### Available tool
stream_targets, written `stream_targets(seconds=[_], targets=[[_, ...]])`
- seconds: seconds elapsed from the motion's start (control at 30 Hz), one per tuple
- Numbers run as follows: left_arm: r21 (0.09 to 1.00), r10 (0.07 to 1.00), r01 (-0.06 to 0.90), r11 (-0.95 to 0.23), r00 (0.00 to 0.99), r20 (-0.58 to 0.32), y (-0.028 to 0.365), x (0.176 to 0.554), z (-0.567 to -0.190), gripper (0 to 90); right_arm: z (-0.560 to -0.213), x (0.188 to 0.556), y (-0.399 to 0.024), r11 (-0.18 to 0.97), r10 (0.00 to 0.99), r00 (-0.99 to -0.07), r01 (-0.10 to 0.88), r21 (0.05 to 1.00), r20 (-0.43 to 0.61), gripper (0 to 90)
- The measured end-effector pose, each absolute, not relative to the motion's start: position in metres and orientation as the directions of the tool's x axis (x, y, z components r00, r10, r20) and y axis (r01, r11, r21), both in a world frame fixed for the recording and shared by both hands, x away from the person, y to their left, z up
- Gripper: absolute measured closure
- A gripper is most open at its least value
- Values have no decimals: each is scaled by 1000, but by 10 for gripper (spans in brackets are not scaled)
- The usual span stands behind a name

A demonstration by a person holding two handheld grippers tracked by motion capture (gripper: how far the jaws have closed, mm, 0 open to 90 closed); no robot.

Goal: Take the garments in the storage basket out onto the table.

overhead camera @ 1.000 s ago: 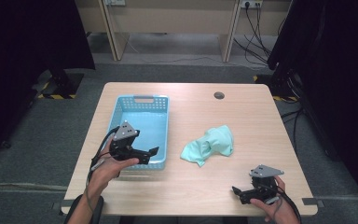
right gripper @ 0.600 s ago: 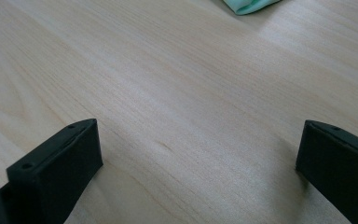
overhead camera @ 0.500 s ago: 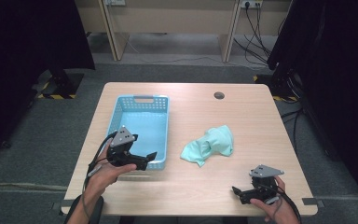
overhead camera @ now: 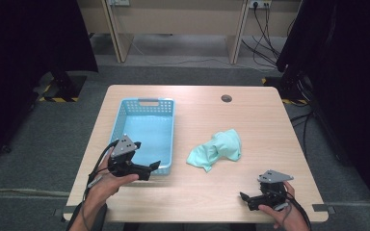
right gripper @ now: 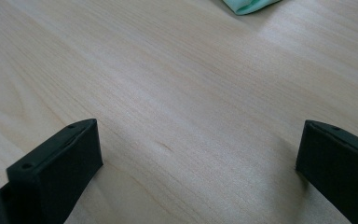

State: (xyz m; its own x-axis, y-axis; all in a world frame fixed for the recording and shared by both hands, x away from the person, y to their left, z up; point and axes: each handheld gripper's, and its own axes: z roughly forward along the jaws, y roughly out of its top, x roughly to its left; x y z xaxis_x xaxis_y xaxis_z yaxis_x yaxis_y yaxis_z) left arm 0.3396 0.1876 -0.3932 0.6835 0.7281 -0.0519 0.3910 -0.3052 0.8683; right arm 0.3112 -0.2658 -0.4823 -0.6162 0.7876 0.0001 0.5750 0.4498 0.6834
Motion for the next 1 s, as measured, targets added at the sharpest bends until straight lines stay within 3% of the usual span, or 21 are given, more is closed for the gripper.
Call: stream_targets(seconds=[1.0], targets=[[884, 735, 367, -291, 677, -39, 206, 304, -400, 39, -482, 311, -266, 449, 789, -615, 576, 683, 0, 3]])
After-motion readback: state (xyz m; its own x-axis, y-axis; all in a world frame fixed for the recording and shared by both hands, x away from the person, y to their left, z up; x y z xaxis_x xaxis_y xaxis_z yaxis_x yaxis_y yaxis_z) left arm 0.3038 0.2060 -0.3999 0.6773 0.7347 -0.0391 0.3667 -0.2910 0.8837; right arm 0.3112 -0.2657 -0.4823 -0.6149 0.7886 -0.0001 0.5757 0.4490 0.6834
